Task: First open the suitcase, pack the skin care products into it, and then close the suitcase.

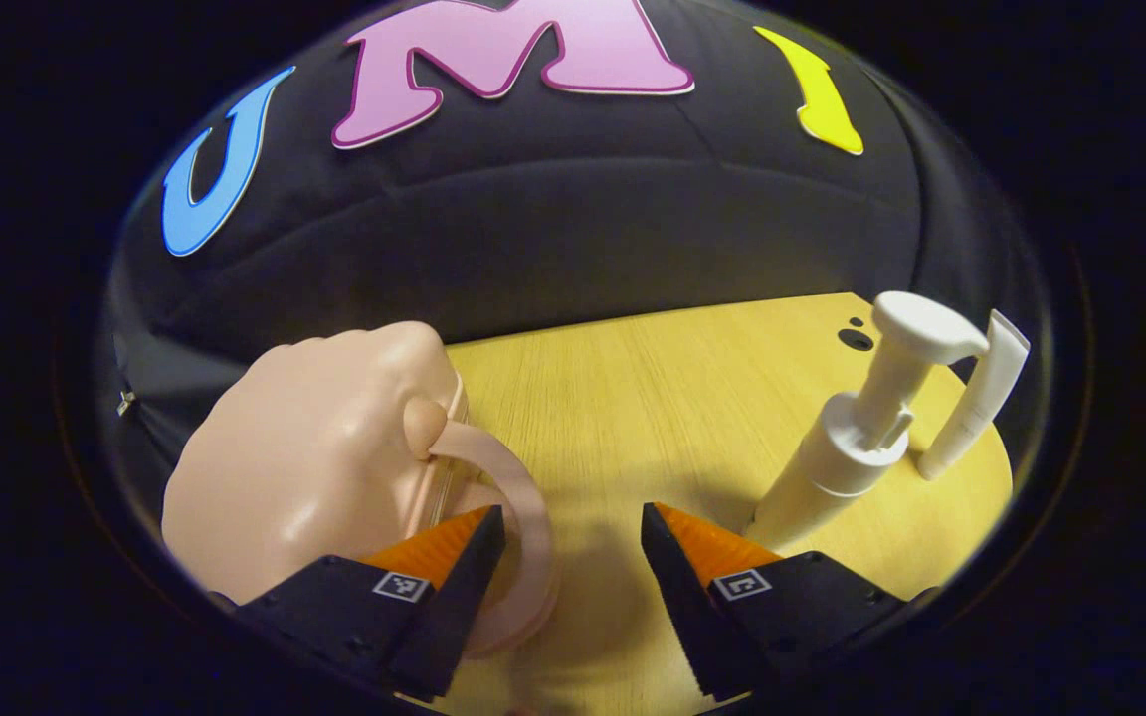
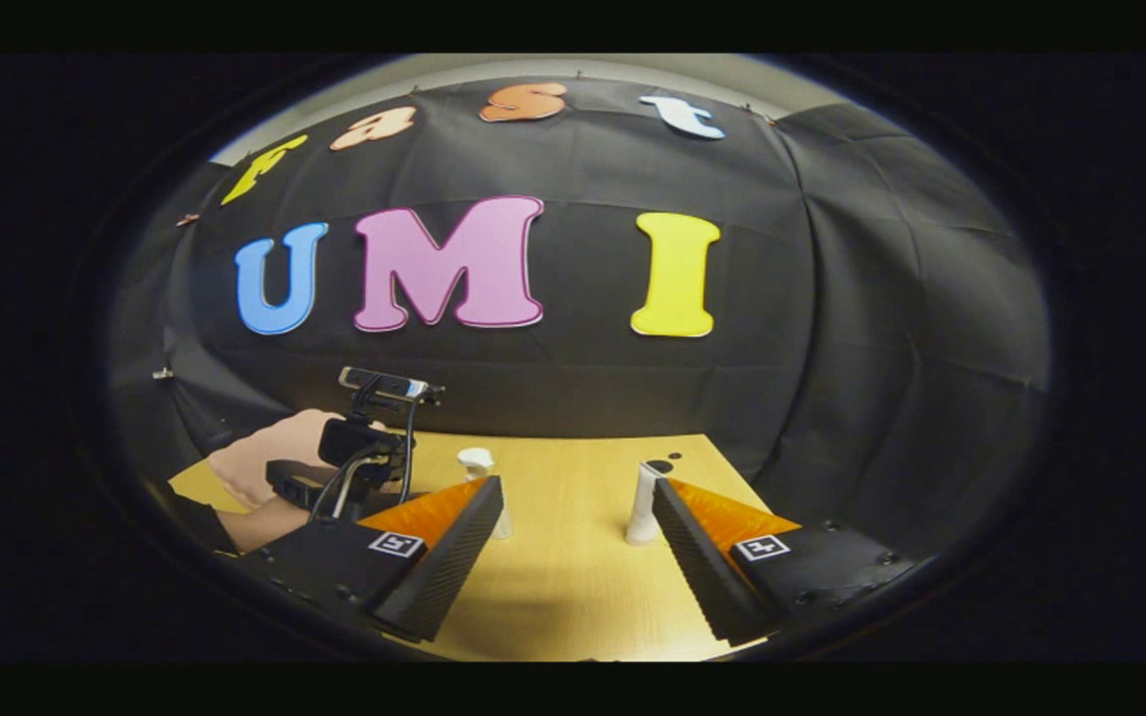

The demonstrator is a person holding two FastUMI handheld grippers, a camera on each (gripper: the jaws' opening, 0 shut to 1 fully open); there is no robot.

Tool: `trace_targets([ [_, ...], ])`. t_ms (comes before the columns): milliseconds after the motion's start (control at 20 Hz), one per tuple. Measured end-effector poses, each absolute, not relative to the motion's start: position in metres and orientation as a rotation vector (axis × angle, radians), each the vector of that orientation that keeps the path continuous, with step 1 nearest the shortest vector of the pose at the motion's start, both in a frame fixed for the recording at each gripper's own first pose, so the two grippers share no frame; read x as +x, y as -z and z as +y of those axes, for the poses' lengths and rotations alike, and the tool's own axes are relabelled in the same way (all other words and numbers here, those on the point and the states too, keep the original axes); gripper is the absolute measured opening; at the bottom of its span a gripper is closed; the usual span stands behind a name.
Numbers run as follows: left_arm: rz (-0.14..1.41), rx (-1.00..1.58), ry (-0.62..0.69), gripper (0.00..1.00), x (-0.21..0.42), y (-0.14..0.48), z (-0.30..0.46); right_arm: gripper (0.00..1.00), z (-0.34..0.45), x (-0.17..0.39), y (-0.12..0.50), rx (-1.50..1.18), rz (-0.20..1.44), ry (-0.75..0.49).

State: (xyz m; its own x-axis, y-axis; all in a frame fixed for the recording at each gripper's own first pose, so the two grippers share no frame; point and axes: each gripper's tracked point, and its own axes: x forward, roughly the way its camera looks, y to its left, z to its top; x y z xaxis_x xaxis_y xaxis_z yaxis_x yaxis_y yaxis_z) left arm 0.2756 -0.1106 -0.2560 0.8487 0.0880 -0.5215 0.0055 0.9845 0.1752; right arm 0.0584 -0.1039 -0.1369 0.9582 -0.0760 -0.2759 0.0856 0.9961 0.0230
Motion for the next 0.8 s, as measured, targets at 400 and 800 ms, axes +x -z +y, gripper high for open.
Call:
trace_targets([
  [400,0.632,0.064,0.0,0.17,0.272,0.227,-0.106,0.96,-0.095,0.072,0.13,0.009,0.259,0.063],
  [800,0.528,0.08,-0.052,0.12,0.234,0.021,0.019,0.97,-0.034,0.077,0.103,0.014,0.196,-0.042],
])
